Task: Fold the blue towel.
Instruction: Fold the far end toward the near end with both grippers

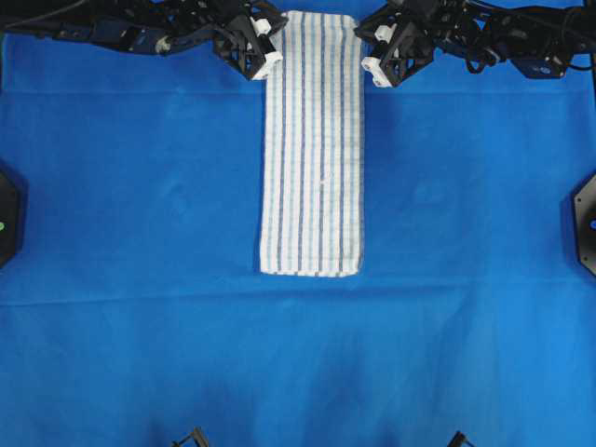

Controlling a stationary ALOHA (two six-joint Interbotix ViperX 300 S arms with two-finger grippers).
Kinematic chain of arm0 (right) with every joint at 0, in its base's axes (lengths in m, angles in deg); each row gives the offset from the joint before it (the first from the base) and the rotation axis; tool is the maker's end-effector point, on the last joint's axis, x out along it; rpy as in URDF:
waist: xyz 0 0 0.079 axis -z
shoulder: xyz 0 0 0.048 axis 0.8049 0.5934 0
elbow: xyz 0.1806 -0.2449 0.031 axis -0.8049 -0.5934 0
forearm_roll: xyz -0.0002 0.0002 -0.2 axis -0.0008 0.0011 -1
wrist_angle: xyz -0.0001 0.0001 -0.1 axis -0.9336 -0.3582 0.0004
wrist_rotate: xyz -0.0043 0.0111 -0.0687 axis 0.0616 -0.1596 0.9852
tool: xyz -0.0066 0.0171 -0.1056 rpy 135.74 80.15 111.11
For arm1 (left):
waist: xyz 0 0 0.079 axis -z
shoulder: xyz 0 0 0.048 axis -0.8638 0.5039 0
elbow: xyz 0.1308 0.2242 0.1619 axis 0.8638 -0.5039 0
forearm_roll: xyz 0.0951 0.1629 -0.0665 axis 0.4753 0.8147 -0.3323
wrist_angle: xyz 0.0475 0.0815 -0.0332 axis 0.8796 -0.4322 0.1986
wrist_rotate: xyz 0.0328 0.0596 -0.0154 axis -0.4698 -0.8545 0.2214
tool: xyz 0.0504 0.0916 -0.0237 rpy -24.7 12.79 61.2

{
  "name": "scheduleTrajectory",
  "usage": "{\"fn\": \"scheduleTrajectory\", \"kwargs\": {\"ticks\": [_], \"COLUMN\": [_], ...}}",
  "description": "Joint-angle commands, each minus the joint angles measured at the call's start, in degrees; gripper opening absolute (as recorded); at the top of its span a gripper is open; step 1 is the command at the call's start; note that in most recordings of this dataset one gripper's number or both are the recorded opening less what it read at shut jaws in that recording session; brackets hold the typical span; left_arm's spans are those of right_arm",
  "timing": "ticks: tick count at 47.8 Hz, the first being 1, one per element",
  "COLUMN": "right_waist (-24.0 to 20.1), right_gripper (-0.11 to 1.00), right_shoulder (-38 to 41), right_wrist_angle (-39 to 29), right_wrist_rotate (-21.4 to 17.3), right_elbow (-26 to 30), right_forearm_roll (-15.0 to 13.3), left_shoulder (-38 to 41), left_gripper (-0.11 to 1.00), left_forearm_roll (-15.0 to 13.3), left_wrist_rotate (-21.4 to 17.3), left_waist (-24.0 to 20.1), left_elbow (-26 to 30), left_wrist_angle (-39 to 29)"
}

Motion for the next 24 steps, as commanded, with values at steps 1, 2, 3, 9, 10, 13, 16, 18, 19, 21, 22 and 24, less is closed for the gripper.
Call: {"fn": "scheduleTrajectory", "kwargs": {"ticks": [1,2,3,9,10,13,16,18,19,21,22,24], "right_waist": [0.53,0.62,0.62,0.62,0.70,0.53,0.18,-0.26,-0.53,-1.14,-1.76,-2.46], "right_gripper": [0.07,0.07,0.07,0.07,0.07,0.07,0.07,0.07,0.07,0.07,0.07,0.07], "right_shoulder": [-1.93,-1.93,-1.93,-2.20,-2.37,-3.16,-4.31,-5.27,-5.80,-6.86,-7.56,-8.70], "right_wrist_angle": [0.35,0.35,0.35,0.35,0.35,0.35,0.18,0.09,0.09,0.09,0.09,0.00], "right_wrist_rotate": [0.00,-0.09,0.00,0.09,0.09,0.09,0.09,0.09,0.09,0.09,0.09,0.09], "right_elbow": [1.14,1.14,1.23,1.23,1.23,0.97,0.44,0.00,-0.26,-0.97,-1.49,-2.37], "right_forearm_roll": [0.18,0.18,0.18,0.18,0.18,0.18,0.18,0.18,0.18,0.18,0.09,0.09], "left_shoulder": [-1.85,-1.85,-1.85,-3.08,-3.34,-4.66,-6.06,-7.21,-7.65,-8.44,-8.88,-9.58], "left_gripper": [0.03,0.03,0.03,0.03,0.03,0.03,0.03,0.03,0.03,0.03,0.03,0.03], "left_forearm_roll": [0.00,0.00,0.00,0.00,0.00,0.00,0.00,0.00,0.00,0.00,0.00,0.00], "left_wrist_rotate": [-0.79,-0.97,-1.05,-1.05,-1.14,-1.32,-1.58,-2.29,-2.64,-3.16,-3.34,-3.52], "left_waist": [-0.26,-0.26,-0.26,-0.09,0.00,0.35,0.97,1.67,1.93,2.64,2.99,3.69], "left_elbow": [2.02,2.11,2.20,1.85,1.76,1.23,0.62,-0.18,-0.44,-1.32,-1.76,-2.64], "left_wrist_angle": [-0.62,-0.79,-0.79,-0.97,-1.05,-1.32,-1.67,-1.85,-1.85,-1.93,-1.85,-1.85]}}
